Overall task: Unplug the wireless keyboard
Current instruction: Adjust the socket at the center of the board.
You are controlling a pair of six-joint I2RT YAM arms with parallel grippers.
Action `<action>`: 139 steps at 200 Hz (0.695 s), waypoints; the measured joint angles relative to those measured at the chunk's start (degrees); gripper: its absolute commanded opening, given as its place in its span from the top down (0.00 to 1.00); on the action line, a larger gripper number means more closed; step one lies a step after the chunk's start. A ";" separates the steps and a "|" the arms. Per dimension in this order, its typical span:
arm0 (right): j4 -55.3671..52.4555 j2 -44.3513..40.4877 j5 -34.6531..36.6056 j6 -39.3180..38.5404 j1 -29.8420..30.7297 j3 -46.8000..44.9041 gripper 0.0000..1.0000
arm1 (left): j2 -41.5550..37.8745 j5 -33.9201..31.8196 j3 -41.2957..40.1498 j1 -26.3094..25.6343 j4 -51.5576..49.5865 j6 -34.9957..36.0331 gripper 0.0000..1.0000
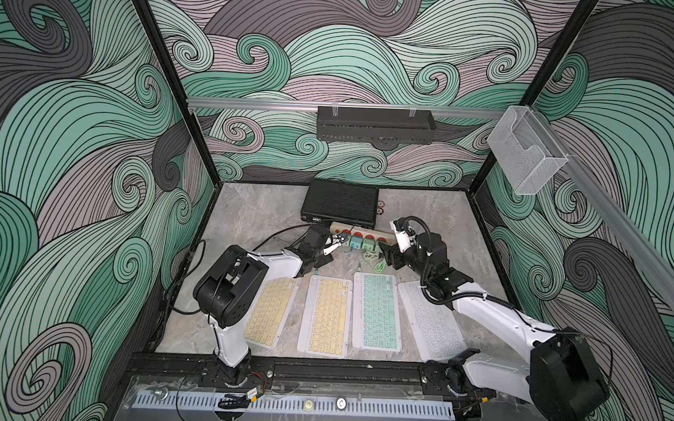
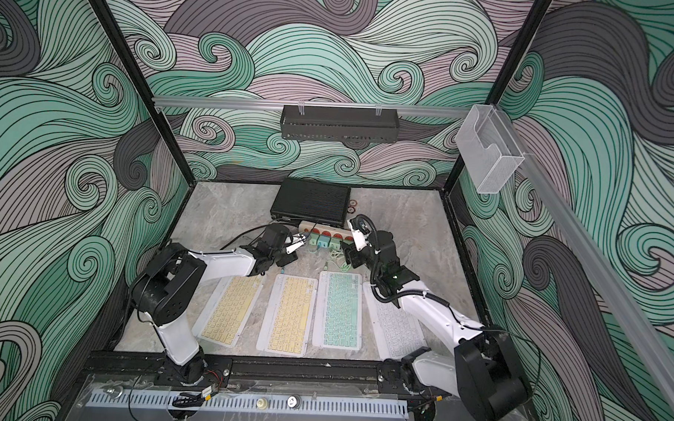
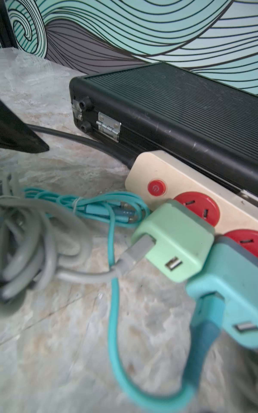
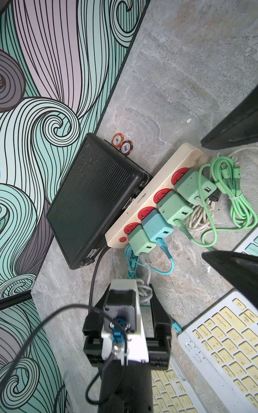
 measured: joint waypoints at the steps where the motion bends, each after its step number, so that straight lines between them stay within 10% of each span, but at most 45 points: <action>1: 0.00 0.00 -0.02 0.00 0.00 0.00 0.29 | 0.11 -0.09 0.24 0.00 -0.02 0.02 0.38; 58: 0.04 0.37 0.52 0.04 -0.07 0.00 0.30 | 2.32 -1.18 4.13 -0.15 -0.55 -0.68 0.96; 139: -1.62 -0.76 -0.90 1.14 -0.28 0.00 0.32 | -14.84 7.48 3.52 -1.33 -15.45 -6.08 0.92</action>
